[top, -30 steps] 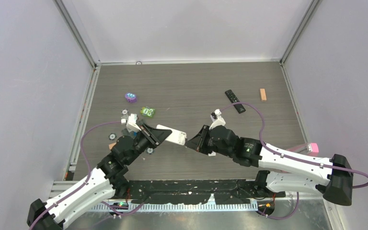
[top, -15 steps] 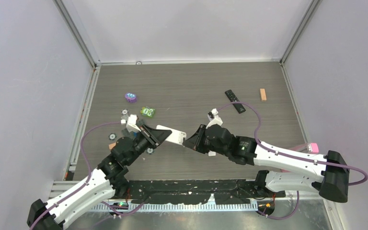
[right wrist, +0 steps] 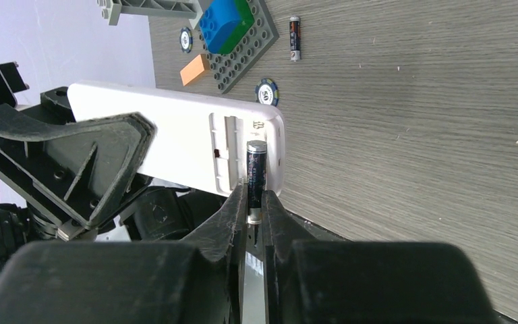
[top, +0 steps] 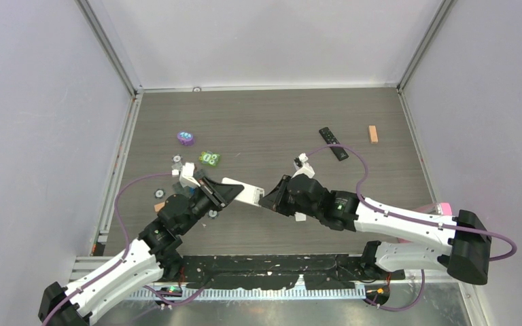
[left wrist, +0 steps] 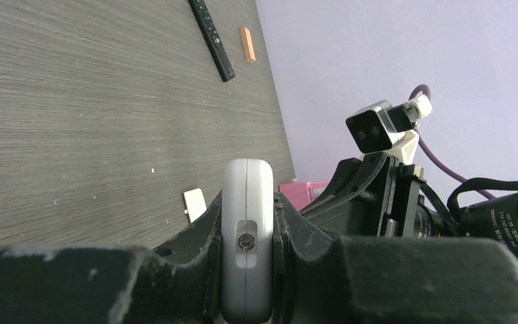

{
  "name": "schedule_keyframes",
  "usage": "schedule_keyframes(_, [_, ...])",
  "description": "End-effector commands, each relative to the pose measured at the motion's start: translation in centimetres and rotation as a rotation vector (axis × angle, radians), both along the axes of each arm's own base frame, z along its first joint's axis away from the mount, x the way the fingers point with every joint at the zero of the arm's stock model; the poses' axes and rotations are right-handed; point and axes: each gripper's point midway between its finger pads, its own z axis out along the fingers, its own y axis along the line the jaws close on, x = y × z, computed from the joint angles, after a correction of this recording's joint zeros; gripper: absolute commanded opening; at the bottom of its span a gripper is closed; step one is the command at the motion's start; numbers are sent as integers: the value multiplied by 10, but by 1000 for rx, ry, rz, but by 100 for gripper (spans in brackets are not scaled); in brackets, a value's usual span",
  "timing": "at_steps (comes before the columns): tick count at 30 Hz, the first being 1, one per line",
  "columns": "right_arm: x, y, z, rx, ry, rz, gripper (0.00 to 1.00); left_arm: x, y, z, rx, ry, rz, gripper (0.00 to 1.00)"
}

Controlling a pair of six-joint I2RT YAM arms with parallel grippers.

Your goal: Load the batteries into the remote control

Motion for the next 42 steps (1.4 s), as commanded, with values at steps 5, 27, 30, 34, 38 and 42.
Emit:
schedule_keyframes(5, [16,4,5,66,43,-48,16,-1,0,23,-33,-44,-5,0])
schedule_keyframes(27, [-5,28,-7,114,244,55,18,5,6,30,38,-154,29,0])
schedule_keyframes(30, [-3,24,-12,94,253,29,18,4,7,30,42,-168,28,0])
schedule_keyframes(34, [-2,24,-21,90,290,-1,19,3,8,28,45,-170,25,0])
schedule_keyframes(38, [-1,23,-27,96,322,-22,20,2,7,29,42,-173,18,0])
schedule_keyframes(42, [6,22,-31,107,332,-40,21,-1,3,30,34,-174,-8,0])
